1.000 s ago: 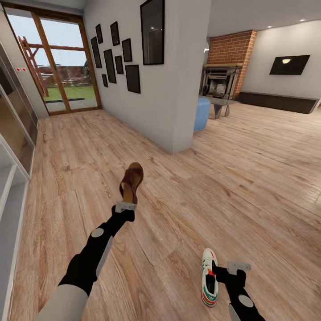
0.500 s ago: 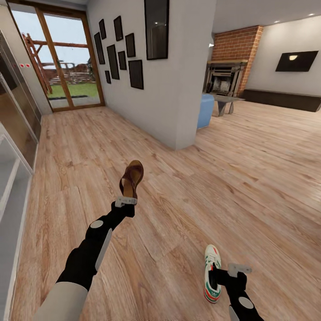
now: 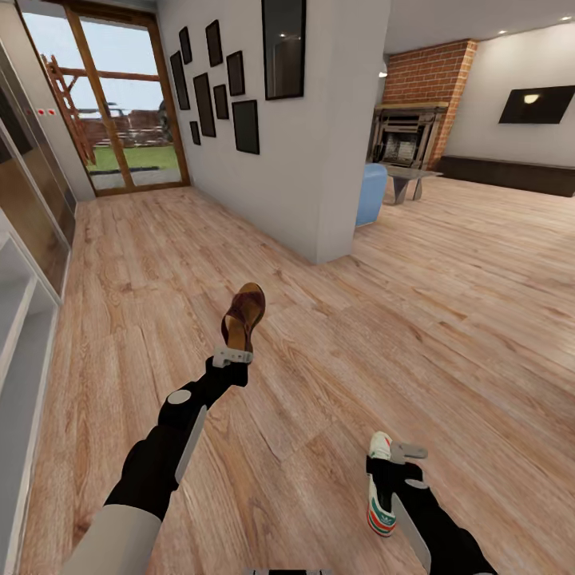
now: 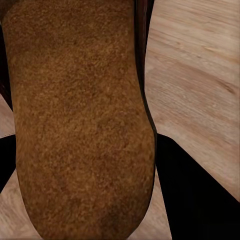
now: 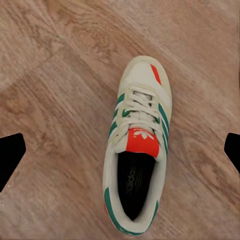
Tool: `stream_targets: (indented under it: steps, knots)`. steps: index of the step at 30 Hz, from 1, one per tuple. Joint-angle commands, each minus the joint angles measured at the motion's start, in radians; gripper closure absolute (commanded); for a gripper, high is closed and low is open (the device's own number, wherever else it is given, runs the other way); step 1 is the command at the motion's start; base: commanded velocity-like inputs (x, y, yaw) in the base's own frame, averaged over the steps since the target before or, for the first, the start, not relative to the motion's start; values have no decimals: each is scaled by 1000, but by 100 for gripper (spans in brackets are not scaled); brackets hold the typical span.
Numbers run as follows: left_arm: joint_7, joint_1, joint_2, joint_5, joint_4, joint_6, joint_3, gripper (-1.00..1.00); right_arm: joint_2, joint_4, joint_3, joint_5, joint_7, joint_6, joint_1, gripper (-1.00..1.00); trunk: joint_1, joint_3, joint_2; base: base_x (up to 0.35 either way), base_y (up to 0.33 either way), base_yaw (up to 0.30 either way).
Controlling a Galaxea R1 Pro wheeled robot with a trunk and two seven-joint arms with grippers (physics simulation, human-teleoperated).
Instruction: Pick up the two gym shoes and the two sandals from the corridor floor and place them onto the hallstand (shoe rack) in the corridor, making sure they are on the rack and not on the floor. Arrange them so the two gym shoes are next to each other and the two sandals are next to each other.
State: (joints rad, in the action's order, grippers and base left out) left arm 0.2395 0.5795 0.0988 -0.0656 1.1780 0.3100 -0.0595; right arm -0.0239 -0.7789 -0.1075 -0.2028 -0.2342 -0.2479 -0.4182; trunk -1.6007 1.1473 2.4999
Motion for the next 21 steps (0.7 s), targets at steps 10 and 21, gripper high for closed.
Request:
stream_targets:
  steps: [10,21]
  knots:
    - [7,0,-1,-8,34,9,0,100,-1,7,-4,-10,-10,66,-2,-100,0,1,0,0,0,0]
    - [5,-2,9,-9,35,9,-59,100,-6,13,-4,-10,-11,68,-2,-100,-4,56,3,0,0,-11]
